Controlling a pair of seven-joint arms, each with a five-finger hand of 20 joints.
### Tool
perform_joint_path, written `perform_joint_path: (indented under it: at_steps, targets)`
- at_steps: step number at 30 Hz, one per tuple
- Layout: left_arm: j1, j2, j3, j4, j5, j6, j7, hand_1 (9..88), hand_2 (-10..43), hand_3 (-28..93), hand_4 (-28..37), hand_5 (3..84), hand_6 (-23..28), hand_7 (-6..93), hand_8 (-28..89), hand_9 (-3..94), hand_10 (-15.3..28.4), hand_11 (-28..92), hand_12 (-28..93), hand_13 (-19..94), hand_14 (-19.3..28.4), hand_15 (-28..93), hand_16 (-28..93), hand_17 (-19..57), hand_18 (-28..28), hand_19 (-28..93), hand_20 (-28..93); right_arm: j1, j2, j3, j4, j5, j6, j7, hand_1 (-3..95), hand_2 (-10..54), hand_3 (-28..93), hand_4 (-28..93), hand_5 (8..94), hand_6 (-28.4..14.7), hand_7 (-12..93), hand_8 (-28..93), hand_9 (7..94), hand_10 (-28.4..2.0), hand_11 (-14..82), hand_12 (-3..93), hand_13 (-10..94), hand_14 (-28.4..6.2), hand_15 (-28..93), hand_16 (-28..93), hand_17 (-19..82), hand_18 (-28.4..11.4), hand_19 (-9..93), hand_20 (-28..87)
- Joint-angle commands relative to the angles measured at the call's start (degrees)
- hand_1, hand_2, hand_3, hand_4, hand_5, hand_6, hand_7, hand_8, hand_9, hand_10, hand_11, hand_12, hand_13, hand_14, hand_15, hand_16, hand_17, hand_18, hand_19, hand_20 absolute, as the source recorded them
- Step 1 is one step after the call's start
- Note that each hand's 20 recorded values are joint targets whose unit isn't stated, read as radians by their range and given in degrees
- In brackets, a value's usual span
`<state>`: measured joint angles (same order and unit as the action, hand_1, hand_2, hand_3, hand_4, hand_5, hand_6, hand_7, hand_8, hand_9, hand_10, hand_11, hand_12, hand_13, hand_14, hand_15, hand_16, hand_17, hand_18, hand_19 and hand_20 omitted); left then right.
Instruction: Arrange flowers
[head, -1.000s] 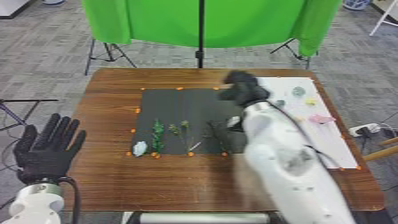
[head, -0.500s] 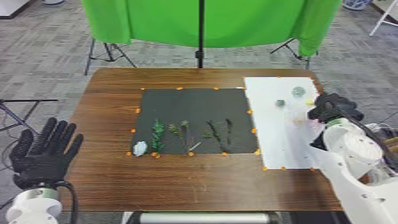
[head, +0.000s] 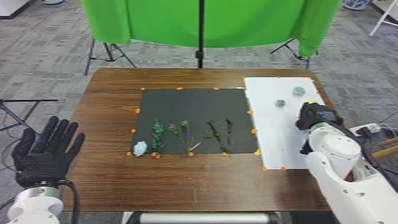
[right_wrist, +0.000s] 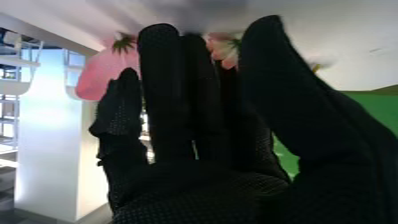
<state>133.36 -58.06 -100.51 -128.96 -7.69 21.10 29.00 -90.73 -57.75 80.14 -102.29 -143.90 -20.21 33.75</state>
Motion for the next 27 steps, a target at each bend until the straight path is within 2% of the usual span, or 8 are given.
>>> perform_joint_path:
  at_steps: [1, 7, 12, 15, 18, 19, 20, 27]
  targets:
    - [1.1, -0.55, 0.09, 0.18, -0.25, 0.03, -0.38, 25.6, 13.0, 77, -28.3, 45.6, 9.2, 13.6, -11, 39.6, 14.3, 20, 9, 31, 13.1, 22, -4, -5.8, 13.4, 32, 12, -2.3, -0.2, -2.0, 2.2, -1.7, 12.3, 1.1, 59.7, -9.5, 64, -28, 75.9, -0.6, 21, 1, 75.7, -12.6, 12.6, 25.5, 60, -11.6, 53, 35, 27, -22.2, 81, 50]
    - [1.8, -0.20, -0.12, -0.13, -0.42, -0.28, 0.18, 25.6, 13.1, 77, -28.3, 45.6, 9.1, 13.6, -11, 39.7, 14.3, 20, 9, 31, 13.0, 22, -4, -5.8, 13.4, 32, 12, -0.6, 0.3, -4.9, -4.9, -1.8, 17.4, -2.5, 59.4, -9.5, 66, -28, 78.2, -1.0, 28, 3, 78.1, -12.4, 10.4, 28.4, 61, -10.9, 51, 36, 27, -21.9, 81, 49]
    - [1.4, -0.18, 0.11, 0.11, -0.31, 0.13, -0.12, 25.6, 13.1, 77, -28.3, 45.7, 9.1, 13.6, -11, 39.7, 14.4, 20, 9, 31, 13.1, 22, -4, -5.8, 13.4, 32, 12, 8.8, -3.7, -14.2, -7.1, -0.5, 19.6, -8.7, 58.9, -9.5, 68, -28, 78.4, -1.1, 28, 3, 78.2, -12.6, 10.3, 28.6, 61, -10.7, 51, 37, 27, -21.9, 81, 48]
    - [1.4, -0.23, 0.43, 0.03, -0.37, 0.47, 0.01, 25.6, 13.1, 77, -28.3, 45.6, 9.2, 13.5, -11, 39.6, 14.4, 20, 9, 31, 13.1, 22, -4, -5.8, 13.4, 32, 12, 16.0, -10.0, -20.4, -3.2, 0.0, 18.6, -17.1, 58.7, -9.5, 68, -28, 78.4, -1.2, 28, 3, 78.1, -12.6, 10.3, 28.8, 61, -10.7, 51, 38, 27, -21.7, 80, 48]
    - [0.0, 0.04, 1.38, 0.33, -0.21, 0.57, -0.23, 25.6, 13.0, 77, -28.3, 45.7, 9.2, 13.6, -11, 39.7, 14.3, 20, 9, 31, 13.1, 22, -4, -5.8, 13.4, 32, 12, 23.7, -16.4, -26.6, 6.3, -0.4, 20.4, -29.1, 58.7, -9.5, 68, -28, 78.4, -1.1, 28, 3, 77.7, -12.3, 10.2, 28.8, 61, -10.4, 50, 38, 26, -21.3, 80, 48]
    - [-0.3, 1.27, 2.03, 0.42, -0.93, 0.27, 0.69, 25.6, 13.0, 77, -28.3, 45.7, 9.2, 13.6, -11, 39.7, 14.3, 20, 9, 31, 13.1, 22, -4, -5.8, 13.4, 32, 12, 25.6, -18.6, -27.9, 9.8, -2.2, 21.0, -32.9, 58.6, -9.5, 68, -28, 78.3, -1.1, 28, 3, 77.6, -12.2, 10.3, 29.0, 61, -10.2, 50, 38, 26, -21.0, 79, 48]
    - [-0.7, 1.69, 2.38, 0.42, -0.97, 0.29, 0.85, 25.6, 13.0, 77, -28.3, 45.7, 9.2, 13.6, -11, 39.7, 14.3, 20, 9, 31, 13.1, 22, -4, -5.8, 13.4, 32, 12, 26.8, -20.4, -29.0, 12.4, -2.7, 21.2, -35.3, 58.5, -9.5, 68, -28, 78.2, -0.9, 28, 3, 77.5, -11.8, 10.2, 29.0, 60, -10.0, 50, 38, 26, -20.9, 79, 48]
    - [-3.4, 3.01, 3.86, 0.99, -0.78, 0.62, 1.01, 25.6, 13.0, 77, -28.3, 45.6, 9.2, 13.6, -11, 39.6, 14.3, 20, 9, 31, 13.1, 22, -4, -5.8, 13.3, 32, 12, 27.2, -30.5, -30.5, 22.6, -12.0, 17.8, -43.9, 56.5, -9.5, 70, -28, 77.2, -0.1, 31, 1, 77.2, -10.8, 10.3, 29.1, 61, -9.4, 49, 39, 25, -20.1, 77, 48]
